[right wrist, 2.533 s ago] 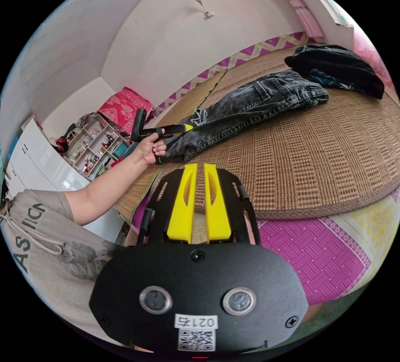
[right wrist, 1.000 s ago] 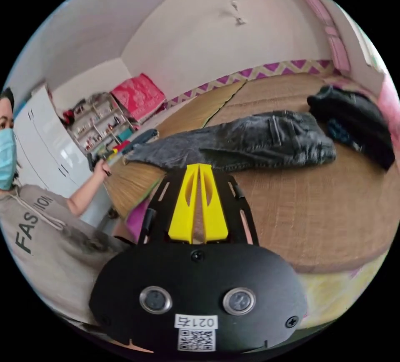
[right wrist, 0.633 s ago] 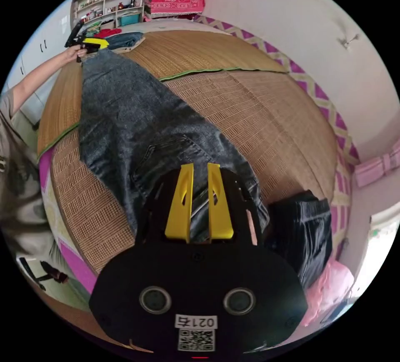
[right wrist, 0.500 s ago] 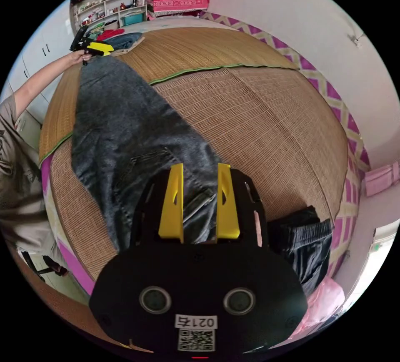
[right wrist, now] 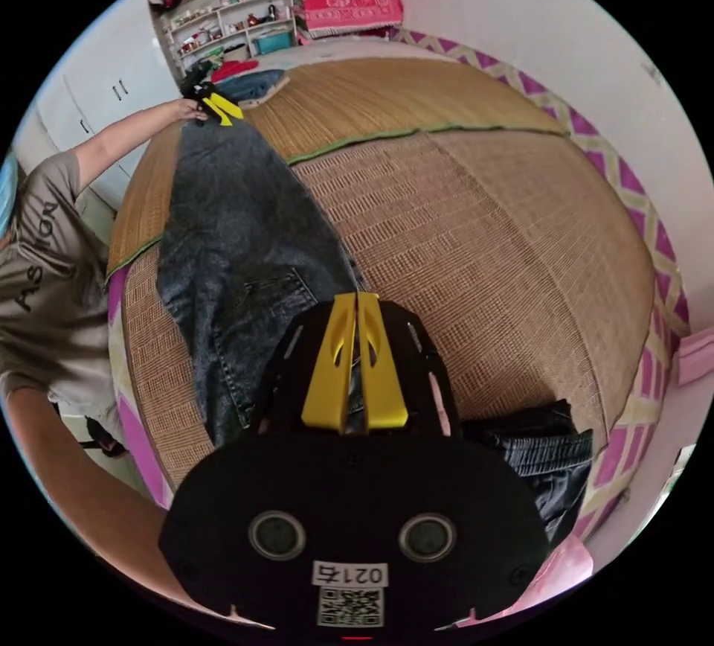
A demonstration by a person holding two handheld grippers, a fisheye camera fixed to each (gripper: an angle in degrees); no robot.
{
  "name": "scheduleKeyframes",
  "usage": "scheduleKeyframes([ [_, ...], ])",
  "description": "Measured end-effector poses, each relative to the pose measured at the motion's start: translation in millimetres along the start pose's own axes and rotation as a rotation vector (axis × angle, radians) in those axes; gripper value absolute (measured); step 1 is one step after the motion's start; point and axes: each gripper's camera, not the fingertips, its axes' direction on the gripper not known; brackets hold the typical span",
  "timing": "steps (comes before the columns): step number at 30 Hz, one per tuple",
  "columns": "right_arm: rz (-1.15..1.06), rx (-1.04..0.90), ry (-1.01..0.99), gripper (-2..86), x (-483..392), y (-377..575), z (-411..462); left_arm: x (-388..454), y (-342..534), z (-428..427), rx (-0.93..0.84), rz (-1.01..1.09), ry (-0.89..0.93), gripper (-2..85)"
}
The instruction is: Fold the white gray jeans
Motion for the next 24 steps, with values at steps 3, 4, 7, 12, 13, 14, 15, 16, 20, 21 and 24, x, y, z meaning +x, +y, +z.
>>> scheduleKeyframes([
  [3,-0.031,0.09,0.034,-0.9,-21,17,-32,4,-3,0,-0.018,0.006,-0.022,9.1],
  [4,-0.05,0.107,0.053,-1.0,-32,23,-42,6,-4,0,-0.021,0.009,-0.026,9.1],
  [7,-0.083,0.152,0.062,-1.0,-57,39,-67,12,-10,-1,-0.034,0.02,-0.05,5.3],
  [12,-0.104,0.211,0.089,-1.0,-92,63,-104,46,-10,-32,0.008,0.087,-0.143,-0.8],
  [13,-0.108,0.213,0.097,-1.0,-102,70,-110,52,-8,-40,0.029,0.097,-0.145,-0.8],
  [14,-0.113,0.211,0.101,-1.0,-107,73,-113,65,0,-60,0.078,0.11,-0.146,-0.9],
  [15,-0.122,0.205,0.114,-1.0,-119,81,-119,80,12,-83,0.129,0.122,-0.14,-0.9],
  [16,-0.134,0.203,0.128,-1.0,-133,91,-127,89,19,-95,0.154,0.129,-0.136,-0.9],
  [20,-0.159,0.273,0.128,-1.0,-189,146,-161,175,86,-177,0.296,0.218,-0.083,-1.0],
  [21,-0.169,0.305,0.098,-1.0,-212,173,-171,204,108,-194,0.317,0.25,-0.061,-1.0],
  [24,-0.189,0.333,-0.001,-1.0,-277,238,-177,270,164,-214,0.316,0.284,-0.005,-1.0],
])
